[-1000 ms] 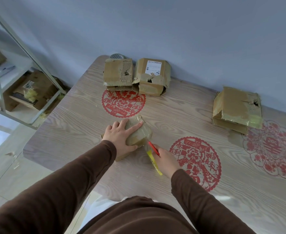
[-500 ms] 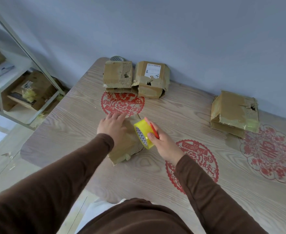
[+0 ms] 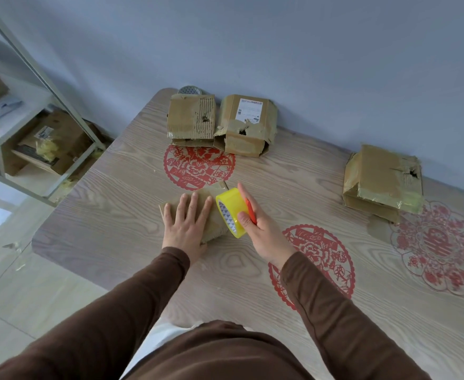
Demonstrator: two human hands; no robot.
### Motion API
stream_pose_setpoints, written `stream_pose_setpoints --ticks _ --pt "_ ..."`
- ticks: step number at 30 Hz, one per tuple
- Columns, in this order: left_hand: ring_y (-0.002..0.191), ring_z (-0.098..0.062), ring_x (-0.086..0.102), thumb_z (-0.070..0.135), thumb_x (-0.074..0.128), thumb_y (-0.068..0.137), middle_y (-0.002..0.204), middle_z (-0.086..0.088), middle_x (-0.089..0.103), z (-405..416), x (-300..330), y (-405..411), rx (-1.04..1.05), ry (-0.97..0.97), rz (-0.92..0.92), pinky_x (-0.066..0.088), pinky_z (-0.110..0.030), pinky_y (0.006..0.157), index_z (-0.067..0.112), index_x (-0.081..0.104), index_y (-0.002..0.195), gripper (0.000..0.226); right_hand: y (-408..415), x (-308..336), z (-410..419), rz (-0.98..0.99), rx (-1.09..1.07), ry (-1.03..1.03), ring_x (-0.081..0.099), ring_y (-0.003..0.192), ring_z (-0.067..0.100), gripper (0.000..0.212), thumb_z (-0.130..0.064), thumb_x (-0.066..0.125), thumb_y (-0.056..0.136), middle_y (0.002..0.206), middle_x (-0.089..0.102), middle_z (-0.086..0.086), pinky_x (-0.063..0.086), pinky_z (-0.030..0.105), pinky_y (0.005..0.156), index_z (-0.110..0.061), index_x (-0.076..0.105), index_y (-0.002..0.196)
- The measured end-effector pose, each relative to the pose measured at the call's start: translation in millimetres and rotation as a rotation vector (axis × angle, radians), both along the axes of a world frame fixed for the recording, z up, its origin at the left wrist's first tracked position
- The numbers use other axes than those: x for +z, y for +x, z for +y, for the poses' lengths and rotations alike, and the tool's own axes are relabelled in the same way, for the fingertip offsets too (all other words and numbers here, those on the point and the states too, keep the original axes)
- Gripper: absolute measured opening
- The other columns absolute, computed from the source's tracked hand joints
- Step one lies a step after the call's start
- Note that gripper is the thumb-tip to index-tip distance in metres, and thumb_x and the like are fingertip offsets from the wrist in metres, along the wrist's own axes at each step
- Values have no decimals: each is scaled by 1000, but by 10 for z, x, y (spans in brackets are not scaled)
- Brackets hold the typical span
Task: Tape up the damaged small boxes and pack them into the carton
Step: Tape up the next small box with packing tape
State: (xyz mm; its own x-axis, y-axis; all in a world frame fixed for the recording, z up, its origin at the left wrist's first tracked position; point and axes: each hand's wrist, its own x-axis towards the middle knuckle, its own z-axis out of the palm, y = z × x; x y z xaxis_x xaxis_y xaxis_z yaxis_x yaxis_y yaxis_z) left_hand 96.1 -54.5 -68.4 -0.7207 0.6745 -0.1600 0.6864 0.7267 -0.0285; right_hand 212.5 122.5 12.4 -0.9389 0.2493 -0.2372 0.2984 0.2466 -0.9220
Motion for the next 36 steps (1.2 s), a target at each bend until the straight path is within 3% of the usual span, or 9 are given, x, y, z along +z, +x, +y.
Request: stream_pose_setpoints --ticks 6,11,17,20,23,27,31,34,36 --pt "151 -32 13 63 77 66 165 -7 12 127 56 -61 59 -87 -9 16 -63 117 16 -13 159 138 81 -76 -45 35 -5 11 18 148 -8 60 -35 44 107 152 15 -43 22 24 122 -50 13 157" --pt "149 -40 -26 75 75 60 162 -14 -29 204 101 -72 99 -147 -74 -6 -77 112 22 -16 158 144 98 -121 -58 47 0 54 21 144 -12 60 -34 44 107 151 17 -42 22 18 118 -46 14 158" --pt "151 -43 -3 85 69 54 164 -20 -11 136 70 -86 63 -153 -36 -3 -69 116 24 -19 157 149 106 -80 -163 37 -41 42 27 146 -1 57 -30 44 108 160 26 -23 26 19 118 -45 20 157" --pt "149 -45 7 55 70 77 164 -21 1 134 29 -66 71 -92 0 3 -70 117 27 -15 157 120 150 -1 -269 25 -71 95 36 140 -1 52 -33 42 108 157 36 -16 29 7 107 -42 26 156" --pt "148 -45 10 36 62 83 163 -22 6 184 42 -73 95 -81 -10 6 -70 117 26 -9 159 104 271 3 -318 -39 -149 113 45 131 1 47 -37 40 108 148 47 -14 34 14 103 -37 35 154" --pt "147 -44 13 43 65 83 162 -21 9 180 54 -91 75 -99 1 8 -68 118 25 -10 159 108 529 -128 -313 -204 -93 216 57 117 2 44 -41 37 108 132 60 -14 44 19 96 -34 42 151" --pt "148 -43 11 51 67 80 163 -20 8 169 88 -127 58 -112 -13 8 -65 119 26 -1 157 107 626 -268 -314 -350 -31 300 57 73 -5 41 -41 37 108 111 71 -6 43 10 63 -33 49 146" --pt "148 -42 15 50 68 78 163 -18 12 166 116 -164 64 -80 -18 12 -64 119 30 -6 156 109 559 -215 -296 -358 -57 256 65 96 5 39 -42 36 108 121 70 -5 54 26 84 -34 53 142" --pt "145 -41 21 52 68 76 161 -17 18 187 201 -213 73 -38 -53 15 -62 119 41 -19 154 117 515 -115 -305 -339 -49 311 63 83 2 38 -42 36 108 102 70 -11 52 24 71 -35 51 142"
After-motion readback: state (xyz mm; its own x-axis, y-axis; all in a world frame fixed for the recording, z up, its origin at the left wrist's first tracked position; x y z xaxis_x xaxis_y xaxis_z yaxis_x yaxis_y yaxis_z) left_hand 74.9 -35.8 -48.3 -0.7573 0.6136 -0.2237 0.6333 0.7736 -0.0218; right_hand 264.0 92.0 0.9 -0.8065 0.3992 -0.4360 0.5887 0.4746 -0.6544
